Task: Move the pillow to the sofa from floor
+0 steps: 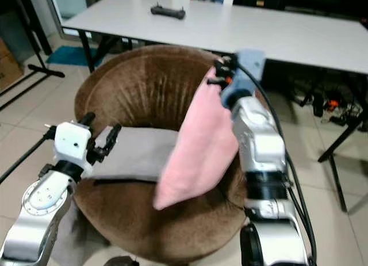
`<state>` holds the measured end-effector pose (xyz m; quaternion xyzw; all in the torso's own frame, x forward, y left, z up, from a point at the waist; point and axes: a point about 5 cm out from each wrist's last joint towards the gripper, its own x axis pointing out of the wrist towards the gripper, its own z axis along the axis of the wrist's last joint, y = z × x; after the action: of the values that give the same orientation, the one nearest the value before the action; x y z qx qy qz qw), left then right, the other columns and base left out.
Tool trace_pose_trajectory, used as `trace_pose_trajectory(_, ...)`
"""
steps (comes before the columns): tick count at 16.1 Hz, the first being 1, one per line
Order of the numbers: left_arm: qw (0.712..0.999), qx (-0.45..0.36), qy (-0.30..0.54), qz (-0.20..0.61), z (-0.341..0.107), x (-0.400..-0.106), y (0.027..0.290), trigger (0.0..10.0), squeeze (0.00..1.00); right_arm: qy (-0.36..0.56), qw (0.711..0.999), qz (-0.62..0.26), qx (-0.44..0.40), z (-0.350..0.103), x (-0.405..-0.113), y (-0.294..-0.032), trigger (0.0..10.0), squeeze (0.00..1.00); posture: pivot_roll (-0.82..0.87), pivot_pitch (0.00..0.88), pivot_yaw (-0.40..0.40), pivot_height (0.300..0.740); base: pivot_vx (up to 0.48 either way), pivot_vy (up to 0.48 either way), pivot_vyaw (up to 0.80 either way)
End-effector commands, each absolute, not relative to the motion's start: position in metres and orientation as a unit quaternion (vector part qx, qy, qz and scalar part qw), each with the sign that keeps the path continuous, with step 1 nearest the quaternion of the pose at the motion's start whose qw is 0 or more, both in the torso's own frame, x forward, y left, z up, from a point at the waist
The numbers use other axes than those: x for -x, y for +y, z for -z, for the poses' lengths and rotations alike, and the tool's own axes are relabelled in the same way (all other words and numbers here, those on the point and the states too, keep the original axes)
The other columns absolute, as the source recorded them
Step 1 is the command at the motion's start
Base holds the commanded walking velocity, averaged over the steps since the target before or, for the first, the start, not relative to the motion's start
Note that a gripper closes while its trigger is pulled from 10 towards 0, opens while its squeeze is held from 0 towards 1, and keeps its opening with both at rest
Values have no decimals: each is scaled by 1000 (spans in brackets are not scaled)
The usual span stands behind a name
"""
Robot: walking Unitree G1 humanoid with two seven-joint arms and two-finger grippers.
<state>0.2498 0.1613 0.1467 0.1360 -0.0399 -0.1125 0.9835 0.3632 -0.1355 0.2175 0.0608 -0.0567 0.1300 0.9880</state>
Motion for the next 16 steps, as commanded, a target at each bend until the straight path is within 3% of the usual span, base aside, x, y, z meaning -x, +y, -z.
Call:
trace_pose_trajectory(1, 982, -145, -37, 114, -149, -246, 164, 10000, 0, -92, 982, -159, -39, -233, -372, -127, 10000, 0, 198, 0, -54, 740, 0, 0, 0)
trace_pose_trajectory(5, 982, -155, -21, 102, -147, -232, 172, 10000, 0, -112, 968, -226, 3, -242, -392, -106, 10000, 0, 223, 0, -73, 740, 0, 0, 0)
trace_pose_trajectory(10, 983, -156, -11, 100, -146, -222, 172, 10000, 0, -136, 954, -264, 34, -256, -405, -98, 10000, 0, 241, 0, -88, 740, 0, 0, 0)
trace_pose_trajectory(13, 983, -160, 1, 94, -147, -213, 175, 10000, 0, -100, 985, -124, 66, -249, -419, -127, 10000, 0, 268, 0, -93, 740, 0, 0, 0)
trace_pose_trajectory(16, 982, -164, 4, 93, -148, -211, 177, 10000, 0, -85, 990, -72, 91, -236, -419, -141, 10000, 0, 286, 0, -91, 740, 0, 0, 0)
